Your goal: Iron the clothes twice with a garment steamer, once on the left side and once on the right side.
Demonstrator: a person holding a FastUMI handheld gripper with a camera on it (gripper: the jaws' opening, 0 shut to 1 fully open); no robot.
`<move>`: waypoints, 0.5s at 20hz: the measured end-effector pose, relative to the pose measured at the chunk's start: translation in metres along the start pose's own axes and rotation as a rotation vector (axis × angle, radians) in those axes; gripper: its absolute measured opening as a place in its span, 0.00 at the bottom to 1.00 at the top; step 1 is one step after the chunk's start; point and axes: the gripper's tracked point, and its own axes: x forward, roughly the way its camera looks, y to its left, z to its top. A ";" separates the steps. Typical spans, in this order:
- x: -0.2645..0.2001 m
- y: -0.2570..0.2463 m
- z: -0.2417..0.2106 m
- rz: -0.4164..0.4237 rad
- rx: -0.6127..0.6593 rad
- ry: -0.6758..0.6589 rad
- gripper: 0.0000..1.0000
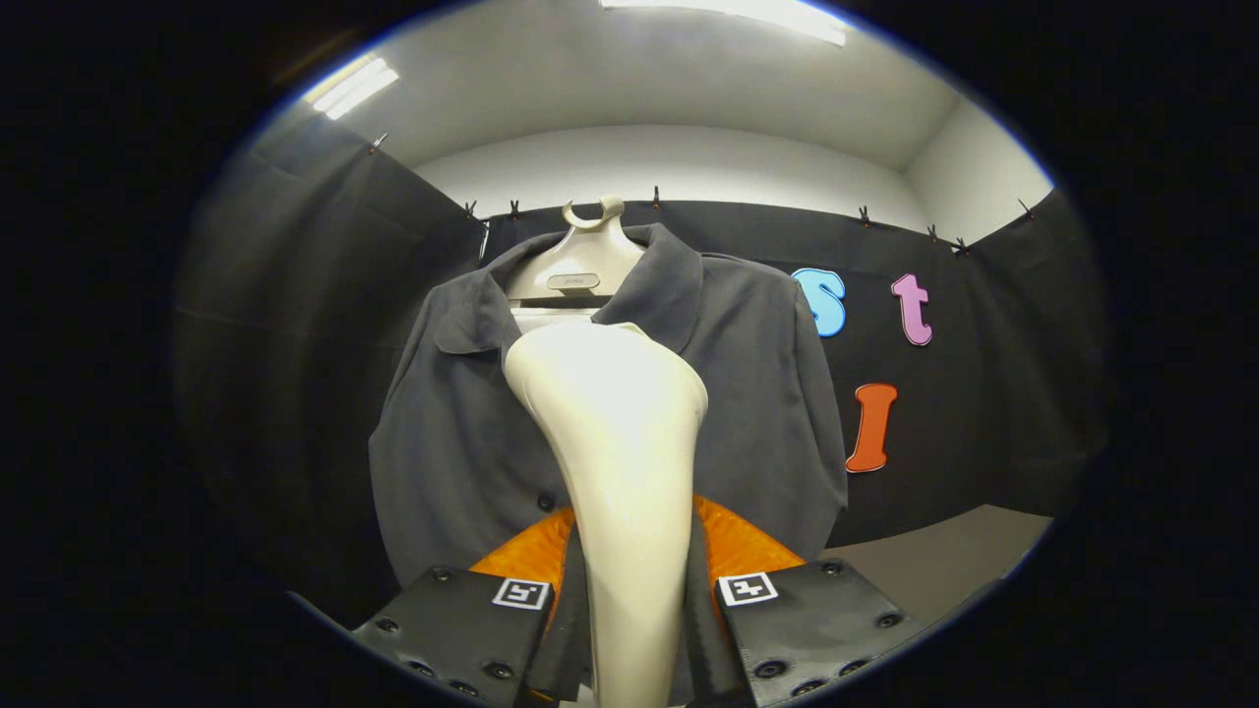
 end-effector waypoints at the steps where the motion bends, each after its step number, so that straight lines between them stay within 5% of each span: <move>1: 0.004 -0.001 0.000 -0.005 0.001 -0.001 0.48; 10: 0.030 -0.005 -0.007 -0.051 -0.023 0.005 0.48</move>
